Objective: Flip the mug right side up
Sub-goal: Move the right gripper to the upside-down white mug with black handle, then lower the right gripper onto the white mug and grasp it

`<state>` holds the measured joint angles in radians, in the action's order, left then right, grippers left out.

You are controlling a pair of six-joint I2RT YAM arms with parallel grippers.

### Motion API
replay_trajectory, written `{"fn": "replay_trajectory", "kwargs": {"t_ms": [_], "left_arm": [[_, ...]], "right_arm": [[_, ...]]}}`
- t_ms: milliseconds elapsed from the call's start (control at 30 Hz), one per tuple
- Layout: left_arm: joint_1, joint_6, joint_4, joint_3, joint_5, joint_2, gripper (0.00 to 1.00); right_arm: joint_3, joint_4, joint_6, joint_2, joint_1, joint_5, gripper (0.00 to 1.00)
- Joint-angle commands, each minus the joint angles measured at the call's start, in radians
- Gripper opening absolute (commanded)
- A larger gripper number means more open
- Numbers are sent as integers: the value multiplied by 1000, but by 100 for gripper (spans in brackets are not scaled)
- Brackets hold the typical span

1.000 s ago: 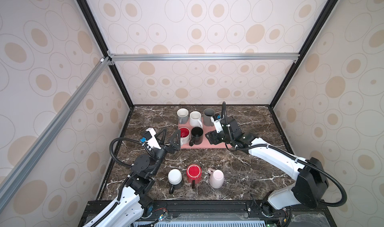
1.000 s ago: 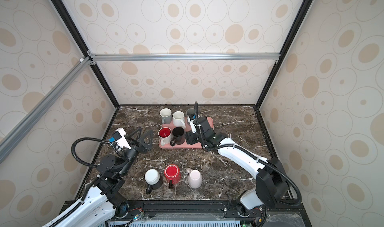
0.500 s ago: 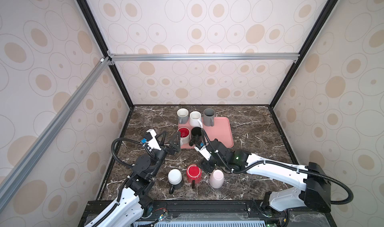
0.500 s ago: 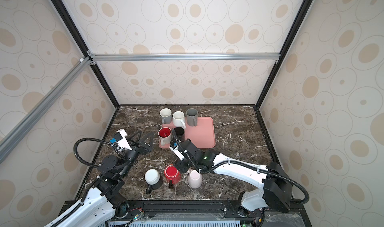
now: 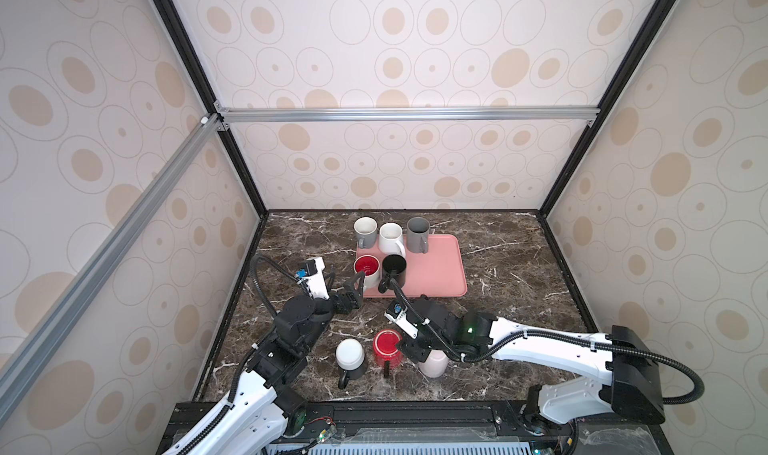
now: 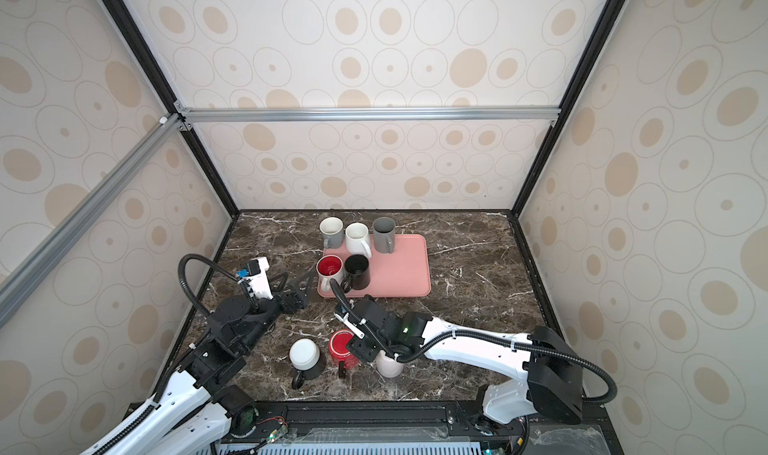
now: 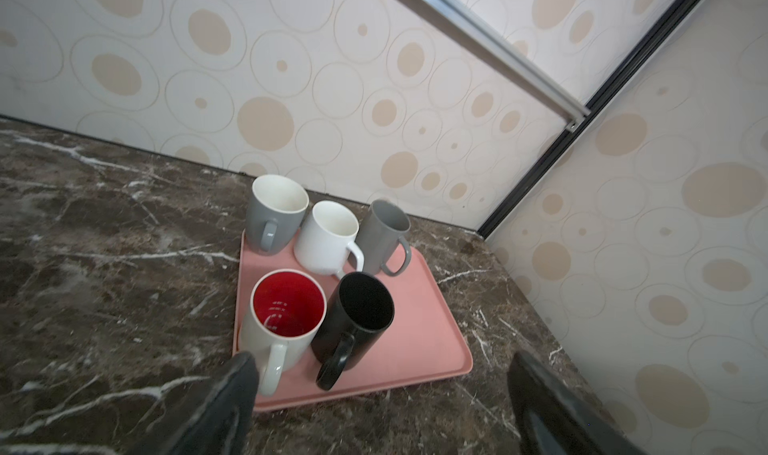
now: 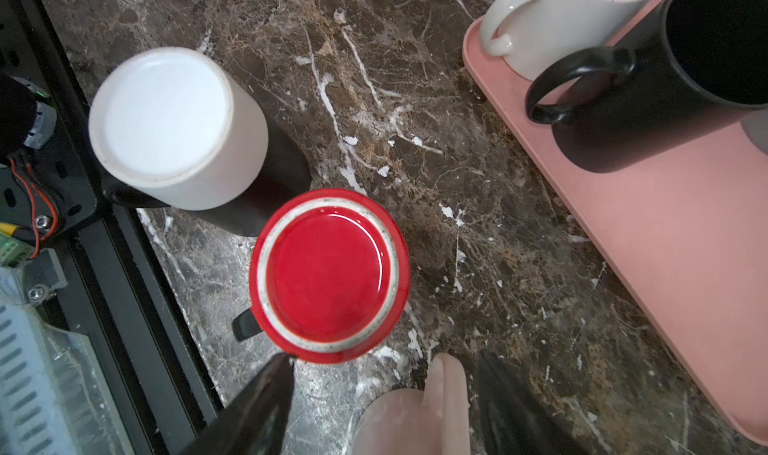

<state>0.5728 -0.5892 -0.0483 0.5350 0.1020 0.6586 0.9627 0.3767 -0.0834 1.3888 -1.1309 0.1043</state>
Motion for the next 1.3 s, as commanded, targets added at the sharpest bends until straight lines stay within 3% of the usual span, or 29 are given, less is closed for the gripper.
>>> {"fn": "replay_trajectory", "kwargs": {"t_ms": [0, 100, 167, 533, 567, 600, 1000, 1267], "left_arm": [[-3, -12, 271, 88, 52, 4, 93], [-4, -14, 325, 110, 141, -43, 96], [-3, -15, 331, 117, 173, -67, 98], [-4, -18, 433, 176, 316, -119, 99], [-4, -20, 432, 173, 325, -134, 99], [-4, -21, 429, 169, 331, -147, 99], [-4, -26, 384, 126, 343, -218, 99], [-4, -17, 391, 129, 333, -215, 99]], "right_arm": [[-12, -42, 46, 1, -10, -25, 72], [-4, -123, 86, 33, -18, -82, 73], [13, -175, 114, 66, -29, -115, 80], [113, -393, 196, 265, -72, -270, 81], [112, -413, 196, 277, -71, -283, 96], [111, -433, 193, 288, -71, -291, 99], [168, -491, 180, 419, -74, -286, 99], [189, -469, 164, 456, -71, -183, 85]]}}
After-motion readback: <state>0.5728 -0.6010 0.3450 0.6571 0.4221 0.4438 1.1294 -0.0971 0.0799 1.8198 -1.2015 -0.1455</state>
